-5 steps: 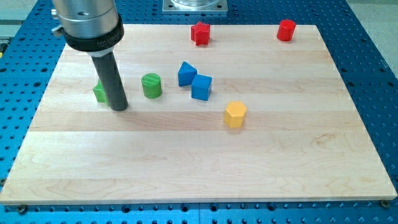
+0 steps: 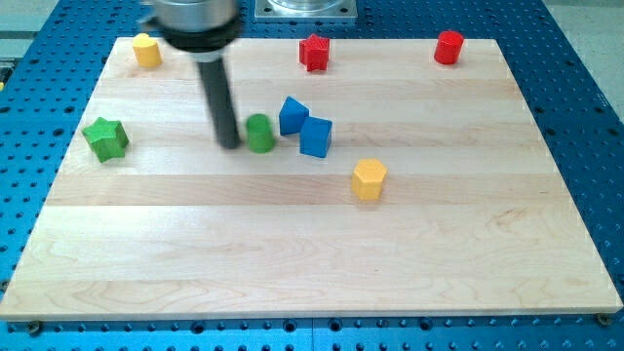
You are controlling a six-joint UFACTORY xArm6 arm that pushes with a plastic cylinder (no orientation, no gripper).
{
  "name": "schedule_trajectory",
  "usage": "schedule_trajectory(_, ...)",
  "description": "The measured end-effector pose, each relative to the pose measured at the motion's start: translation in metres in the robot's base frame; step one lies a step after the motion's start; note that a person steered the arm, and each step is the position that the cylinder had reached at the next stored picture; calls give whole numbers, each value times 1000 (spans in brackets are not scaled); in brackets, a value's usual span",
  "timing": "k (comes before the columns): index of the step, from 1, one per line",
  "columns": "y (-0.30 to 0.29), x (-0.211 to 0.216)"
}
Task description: Move the green circle to the center right of the board
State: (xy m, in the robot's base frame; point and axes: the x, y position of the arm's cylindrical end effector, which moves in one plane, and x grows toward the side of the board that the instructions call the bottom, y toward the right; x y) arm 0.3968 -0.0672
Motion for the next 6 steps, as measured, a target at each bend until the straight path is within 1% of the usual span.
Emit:
schedule_trajectory(1, 87, -15)
schedule_trajectory(2, 72, 2)
schedule_trajectory(3, 128, 1)
schedule_trajectory(4, 215, -12)
schedule_trajectory(5, 258, -15)
schedule_trajectory(6, 271, -38)
